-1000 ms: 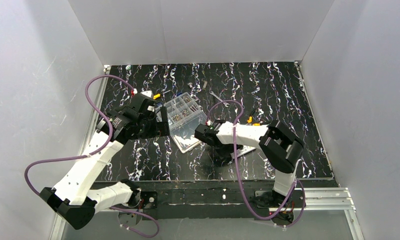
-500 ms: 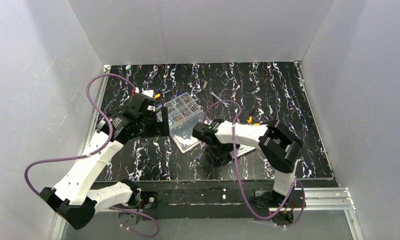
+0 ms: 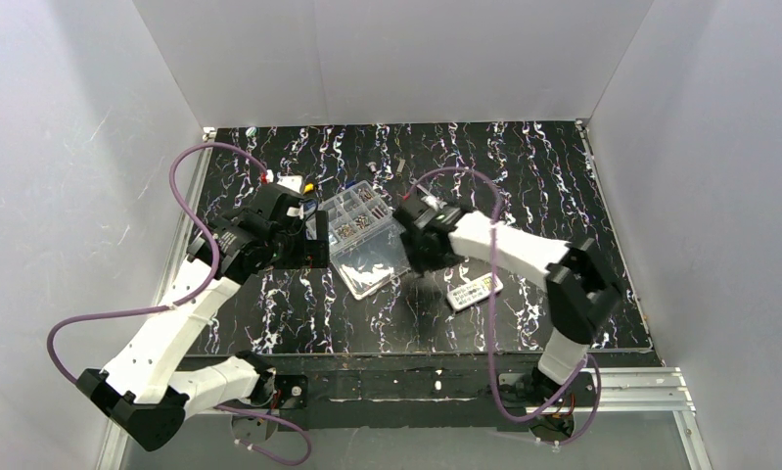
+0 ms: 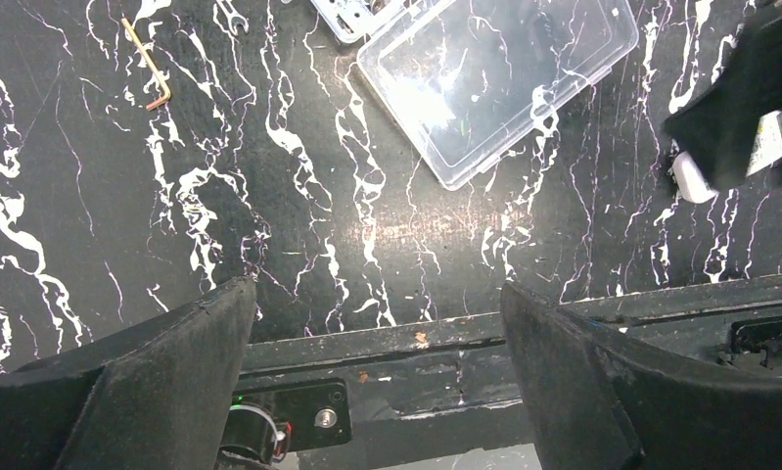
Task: Load the batteries into the remote control
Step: Place the remote control at the center of the board, then reset both arms
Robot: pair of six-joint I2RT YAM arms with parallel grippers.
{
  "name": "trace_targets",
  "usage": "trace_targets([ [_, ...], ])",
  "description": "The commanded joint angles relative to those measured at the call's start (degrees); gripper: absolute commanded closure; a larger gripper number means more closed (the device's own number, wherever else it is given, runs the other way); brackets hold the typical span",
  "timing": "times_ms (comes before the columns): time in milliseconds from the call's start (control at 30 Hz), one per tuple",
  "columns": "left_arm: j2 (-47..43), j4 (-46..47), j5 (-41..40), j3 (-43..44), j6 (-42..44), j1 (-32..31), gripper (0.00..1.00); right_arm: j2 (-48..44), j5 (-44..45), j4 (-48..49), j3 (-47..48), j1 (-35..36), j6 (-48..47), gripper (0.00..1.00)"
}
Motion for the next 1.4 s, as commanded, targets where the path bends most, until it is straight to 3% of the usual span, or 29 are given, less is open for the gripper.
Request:
trace_targets([
  [0,-1.45,-1.96,-0.75,-1.44,0.66,0.25,0.05,-12.47,-12.12,12.22,-4.27,-8.72,-0.03,0.27],
  [167,-2.05,-0.11,0.64,-2.79,0.68,0.26,0.05,-22.76,-25.89,25.2,-13.42,-21.59,5.73,0.29],
  [333,-2.06,1.57,2.91,-3.94,0.66,0.25,0.07,-30.56,-27.55,32.59,-20.29,-30.83,10.29,0.29],
  [433,-1.94,1.26,2.17,-3.99,0.78,0.25,0.06,-37.73,-28.81,42.91,-28.03,-36.43,14.03,0.27],
  [567,-1.42,-0.82,-0.97,-3.82,0.7,0.28,0.03,-49.07,-22.55,58.22,-41.05,-38.21,10.91,0.22],
  [667,-0.33,-2.29,-1.21,-3.68,1.1,0.25,0.02,-55.71,-15.63,63.52,-47.5,-38.21,6.89,0.2],
  [833,4.56,-7.79,1.42,-0.8,0.95,0.26,0.02,-62.01,-13.44,62.5,-51.38,-38.21,2.07,0.18],
  [967,9.44,-17.62,-4.7,3.11,-0.59,0.25,0.02,-62.2,-14.55,57.45,-49.25,-38.21,2.24,0.16],
  [1067,10.67,-19.85,-6.08,4.57,0.68,0.25,0.02,-60.77,-16.4,55.77,-47.87,-38.17,2.23,0.15],
  [1167,9.82,-19.54,-5.07,5.17,-0.35,0.28,0.02,-59.0,-17.44,55.44,-46.66,-38.21,2.69,0.14],
  [1367,0.9,-8.35,-1.66,-1.29,-2.32,0.26,0.02,-56.83,-20.78,55.69,-44.64,-38.21,6.98,0.13],
])
